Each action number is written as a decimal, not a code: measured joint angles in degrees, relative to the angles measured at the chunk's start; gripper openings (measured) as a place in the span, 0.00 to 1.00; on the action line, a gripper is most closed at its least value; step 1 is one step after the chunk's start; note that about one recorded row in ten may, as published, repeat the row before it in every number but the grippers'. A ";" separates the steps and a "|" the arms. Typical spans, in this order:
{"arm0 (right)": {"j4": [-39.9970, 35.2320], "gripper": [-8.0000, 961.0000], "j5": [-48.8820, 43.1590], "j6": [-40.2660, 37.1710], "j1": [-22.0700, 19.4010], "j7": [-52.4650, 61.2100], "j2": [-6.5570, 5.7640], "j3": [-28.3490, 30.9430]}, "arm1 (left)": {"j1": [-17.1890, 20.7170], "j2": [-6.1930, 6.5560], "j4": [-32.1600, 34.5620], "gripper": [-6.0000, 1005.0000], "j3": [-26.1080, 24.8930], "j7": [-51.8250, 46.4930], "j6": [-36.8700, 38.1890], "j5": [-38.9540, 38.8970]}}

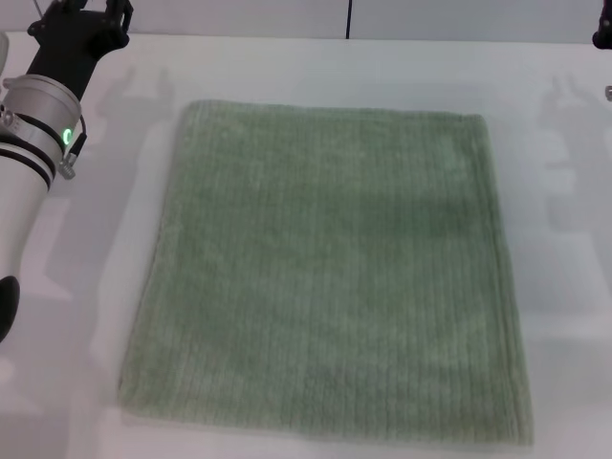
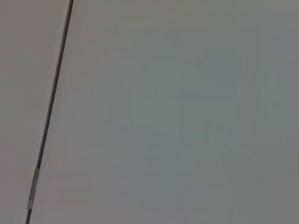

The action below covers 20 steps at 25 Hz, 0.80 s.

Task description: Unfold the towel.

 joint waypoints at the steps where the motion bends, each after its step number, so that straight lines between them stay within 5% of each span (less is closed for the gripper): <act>1: -0.18 0.12 -0.02 -0.05 -0.17 0.00 -0.03 0.01 | 0.03 0.00 0.00 0.46 -0.05 0.08 0.10 0.00; 12: -0.03 0.34 0.17 -0.73 -0.54 -0.80 -0.10 1.39 | -0.44 0.00 -0.02 0.66 -0.39 0.88 -0.56 -0.36; 14: -0.03 0.58 0.20 -0.80 -0.55 -0.80 -0.17 2.90 | -0.45 0.00 -0.01 0.76 -0.39 0.89 -0.57 -0.37; 15: -0.03 0.61 0.20 -0.83 -0.56 -0.76 -0.17 3.08 | -0.46 0.00 0.13 0.83 -0.39 0.90 -0.59 -0.38; 20: -0.02 0.76 0.20 -1.41 -0.61 -0.71 -0.17 3.43 | -0.56 0.00 0.35 0.83 -0.38 0.92 -0.61 -0.40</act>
